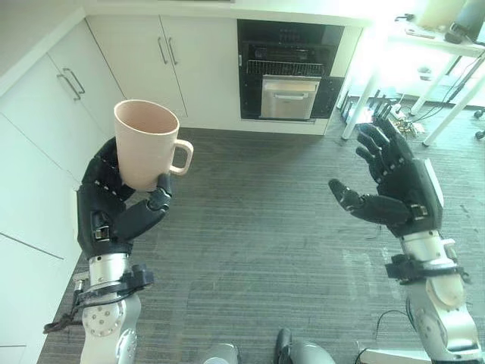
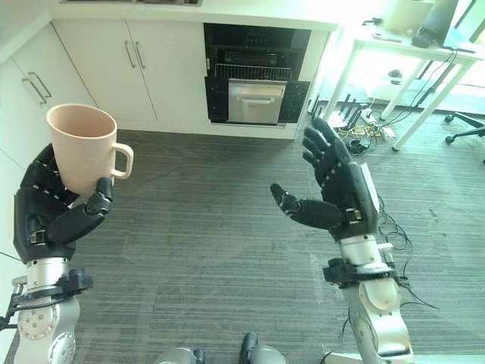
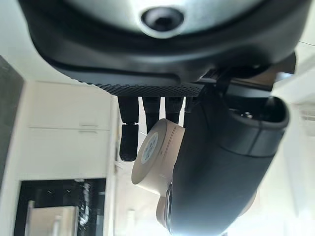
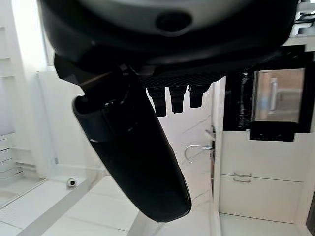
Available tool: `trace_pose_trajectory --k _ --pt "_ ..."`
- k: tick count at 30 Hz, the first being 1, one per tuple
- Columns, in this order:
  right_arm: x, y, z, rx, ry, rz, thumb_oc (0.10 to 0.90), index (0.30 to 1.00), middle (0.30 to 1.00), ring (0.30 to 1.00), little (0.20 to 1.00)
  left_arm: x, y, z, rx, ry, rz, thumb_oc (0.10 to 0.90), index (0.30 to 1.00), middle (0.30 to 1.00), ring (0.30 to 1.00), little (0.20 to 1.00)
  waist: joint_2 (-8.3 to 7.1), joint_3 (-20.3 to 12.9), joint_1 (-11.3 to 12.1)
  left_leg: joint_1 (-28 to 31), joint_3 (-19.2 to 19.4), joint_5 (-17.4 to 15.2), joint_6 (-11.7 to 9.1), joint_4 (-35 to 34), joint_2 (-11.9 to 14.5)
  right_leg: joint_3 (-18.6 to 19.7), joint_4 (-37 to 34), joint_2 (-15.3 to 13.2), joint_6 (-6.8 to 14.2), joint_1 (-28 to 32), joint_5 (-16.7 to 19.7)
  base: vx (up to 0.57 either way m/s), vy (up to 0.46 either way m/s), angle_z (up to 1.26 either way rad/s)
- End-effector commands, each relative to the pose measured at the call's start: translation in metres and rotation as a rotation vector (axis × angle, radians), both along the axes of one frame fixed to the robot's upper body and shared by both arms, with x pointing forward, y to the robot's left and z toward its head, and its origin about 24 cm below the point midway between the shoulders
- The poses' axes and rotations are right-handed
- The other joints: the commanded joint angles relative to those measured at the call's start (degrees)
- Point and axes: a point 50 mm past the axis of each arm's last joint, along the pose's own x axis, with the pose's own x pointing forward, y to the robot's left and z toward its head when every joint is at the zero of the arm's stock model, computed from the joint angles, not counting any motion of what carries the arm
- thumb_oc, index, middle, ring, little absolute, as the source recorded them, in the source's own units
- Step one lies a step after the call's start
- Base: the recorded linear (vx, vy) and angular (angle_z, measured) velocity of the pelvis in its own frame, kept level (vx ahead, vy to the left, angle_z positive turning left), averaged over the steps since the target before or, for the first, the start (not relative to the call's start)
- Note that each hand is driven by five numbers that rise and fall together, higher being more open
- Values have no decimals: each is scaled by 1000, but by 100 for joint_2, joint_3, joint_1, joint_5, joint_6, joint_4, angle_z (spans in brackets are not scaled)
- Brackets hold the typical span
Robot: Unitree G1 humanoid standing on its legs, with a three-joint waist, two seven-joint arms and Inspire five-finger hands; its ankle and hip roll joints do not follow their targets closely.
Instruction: Place the dishes in the dishwasher.
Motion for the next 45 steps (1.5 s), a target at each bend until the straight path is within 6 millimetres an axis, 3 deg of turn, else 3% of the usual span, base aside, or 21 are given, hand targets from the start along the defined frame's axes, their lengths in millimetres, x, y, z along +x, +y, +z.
trace_pose_trajectory --k 1,7,14,17,19,21,22,24,25,26,27,28,31,32,36,41,42,43,44,45 --pt "-13 -2 32 -6 -204 -2 800 900 900 900 900 -3 -3 48 85 -273 -23 400 300 300 300 300 41 -547 -202 -407 -74 121 24 -845 342 -220 78 -278 656 217 -728 2 -87 -8" --pt "-15 -2 28 -3 -187 35 800 900 900 900 900 2 -1 44 62 -257 -5 400 300 300 300 300 218 -687 -433 -385 -146 -73 -2 -845 471 -159 78 -191 653 121 -773 9 -23 -13" --pt "-14 1 28 -34 -202 33 800 900 900 900 900 6 -5 45 52 -280 -14 400 300 300 300 300 227 -712 -541 -290 -177 -60 -43 -845 475 7 78 -64 601 170 -819 9 -48 0" --pt "-13 -1 30 -61 -201 50 800 900 900 900 900 5 -3 43 31 -287 7 400 300 300 300 300 126 -668 -559 -152 -118 340 -51 -845 407 202 78 13 534 200 -838 48 -102 -14" --pt "-16 -5 29 -75 -198 57 800 900 900 900 900 2 0 39 36 -274 41 400 300 300 300 300 -89 -590 -549 -40 -4 837 -9 -682 327 362 78 -27 459 233 -785 76 -176 -29" --pt "-20 -10 26 -89 -192 50 800 900 900 900 900 1 3 37 17 -268 31 400 300 300 300 300 -209 -451 -529 -539 -60 910 79 471 222 419 78 -9 373 306 -698 85 -179 -26" --pt "-20 -11 25 -82 -188 44 800 900 900 900 900 0 3 36 22 -269 23 400 300 300 300 300 -208 -415 -534 -709 2 848 108 601 212 416 78 36 369 345 -702 147 -90 -12" --pt "-17 -9 25 -57 -175 38 800 900 900 900 900 0 0 35 43 -263 13 400 300 300 300 300 -142 -395 -479 -702 163 786 164 -235 146 399 78 140 421 397 -794 227 73 10" --pt "-15 -6 23 -52 -163 47 800 900 900 900 900 0 -1 34 58 -247 26 400 300 300 300 300 6 -401 -464 -794 267 748 120 -845 247 368 78 253 470 439 -882 253 150 6" --pt "-15 -4 22 -53 -158 53 800 900 900 900 900 0 0 33 60 -242 34 400 300 300 300 300 71 -408 -466 -862 272 672 99 -845 310 360 78 305 482 449 -905 350 225 -7" --pt "-15 -2 20 -66 -144 72 800 900 900 900 900 3 2 33 65 -226 62 400 300 300 300 300 249 -432 -501 -1250 298 612 -5 -845 613 267 78 413 499 566 -1034 415 225 -17" --pt "-18 -4 19 -86 -133 75 800 900 900 900 900 5 5 32 55 -219 71 400 300 300 300 300 336 -448 -518 -1536 275 765 -79 -845 755 241 78 484 486 731 -1162 395 207 3" --pt "-20 -10 20 -90 -131 72 800 900 900 900 900 3 6 30 66 -217 71 400 300 300 300 300 356 -507 -494 -1630 240 660 -67 -845 762 170 78 469 484 921 -1315 390 190 3" --pt "-21 -11 20 -85 -134 73 800 900 900 900 900 3 7 29 70 -212 75 400 300 300 300 300 348 -543 -510 -1571 389 592 -31 -845 758 119 78 407 526 986 -1333 407 217 -9" --pt "-25 -10 19 -60 -138 82 800 900 900 900 900 1 10 30 81 -204 80 400 300 300 300 300 264 -679 -454 -1345 361 338 201 -845 463 128 78 190 746 1273 -1304 376 201 -12" --pt "-19 -1 16 -27 -111 61 800 900 900 900 900 5 8 37 113 -209 47 400 300 300 300 300 187 -895 -334 -1170 53 130 486 -845 59 -36 78 -100 1164 1460 -369 349 216 -12" --pt "-19 -1 14 -28 -100 51 800 900 900 900 900 6 8 37 123 -205 44 400 300 300 300 300 172 -931 -340 -1116 -15 89 543 -845 -29 -63 78 -105 1261 1543 -10 334 222 20" --pt "-19 0 11 -17 -87 42 800 900 900 900 900 8 6 37 138 -187 46 400 300 300 300 300 161 -951 -360 -1003 -119 26 610 -845 -143 -76 399 -110 1360 1553 521 435 295 36" --pt "-22 2 6 11 -77 31 800 900 900 900 900 12 3 34 175 -161 27 400 300 300 300 300 204 -901 -436 -796 -260 -110 710 -845 -237 3 1863 -39 1441 1013 981 355 268 38" --pt "-22 4 3 17 -71 33 800 900 900 900 900 12 1 33 192 -155 23 400 300 300 300 300 260 -854 -476 -674 -282 -154 731 -845 -225 6 2361 -99 1395 567 1074 209 188 73"
